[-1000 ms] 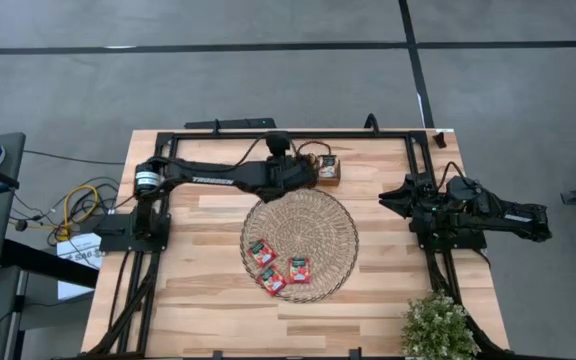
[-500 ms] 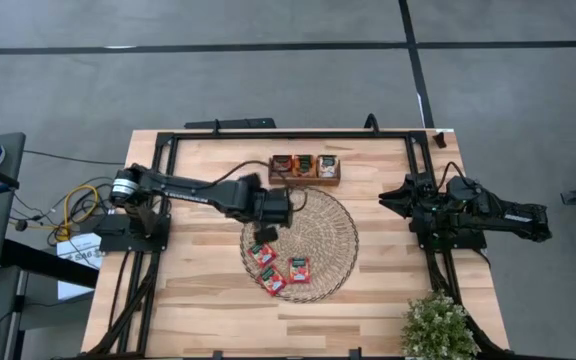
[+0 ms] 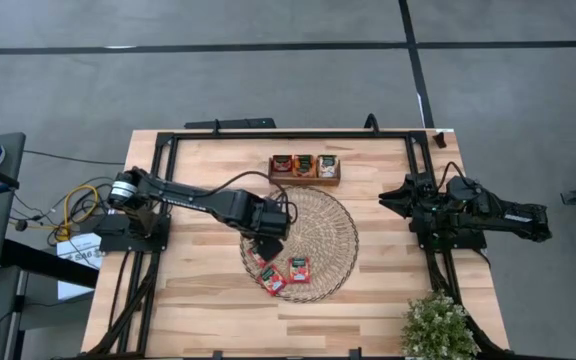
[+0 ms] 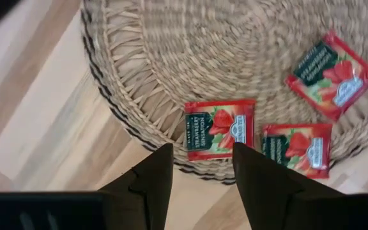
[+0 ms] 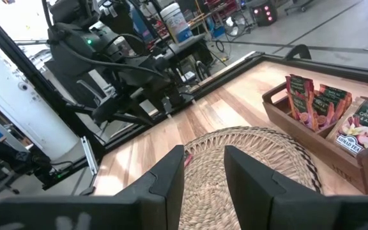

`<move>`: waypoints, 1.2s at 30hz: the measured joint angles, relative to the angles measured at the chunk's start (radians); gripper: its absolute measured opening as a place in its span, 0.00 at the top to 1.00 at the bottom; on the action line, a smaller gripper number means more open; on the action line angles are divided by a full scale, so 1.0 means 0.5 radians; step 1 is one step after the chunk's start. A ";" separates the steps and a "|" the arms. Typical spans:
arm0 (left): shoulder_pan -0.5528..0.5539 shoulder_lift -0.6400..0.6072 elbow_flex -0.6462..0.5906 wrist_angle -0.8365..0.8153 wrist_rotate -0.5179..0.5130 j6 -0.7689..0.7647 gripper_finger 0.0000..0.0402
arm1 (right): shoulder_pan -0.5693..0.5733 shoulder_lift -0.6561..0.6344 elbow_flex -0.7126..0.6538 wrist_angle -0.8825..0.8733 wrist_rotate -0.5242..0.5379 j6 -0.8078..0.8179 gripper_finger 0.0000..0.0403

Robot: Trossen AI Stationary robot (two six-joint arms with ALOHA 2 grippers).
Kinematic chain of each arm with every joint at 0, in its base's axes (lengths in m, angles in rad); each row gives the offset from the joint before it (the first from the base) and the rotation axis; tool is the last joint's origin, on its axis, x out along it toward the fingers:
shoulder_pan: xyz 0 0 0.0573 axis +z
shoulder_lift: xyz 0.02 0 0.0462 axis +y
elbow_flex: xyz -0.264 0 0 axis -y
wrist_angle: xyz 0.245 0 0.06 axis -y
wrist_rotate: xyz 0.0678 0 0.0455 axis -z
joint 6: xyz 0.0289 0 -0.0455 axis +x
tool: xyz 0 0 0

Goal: Pick & Place Tea
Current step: Put the top red tea bag into the left slot of the wooden organizer

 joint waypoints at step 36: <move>0.011 0.231 -0.401 0.399 0.312 -0.217 0.61 | 0.000 -0.001 -0.001 -0.047 0.000 0.008 0.74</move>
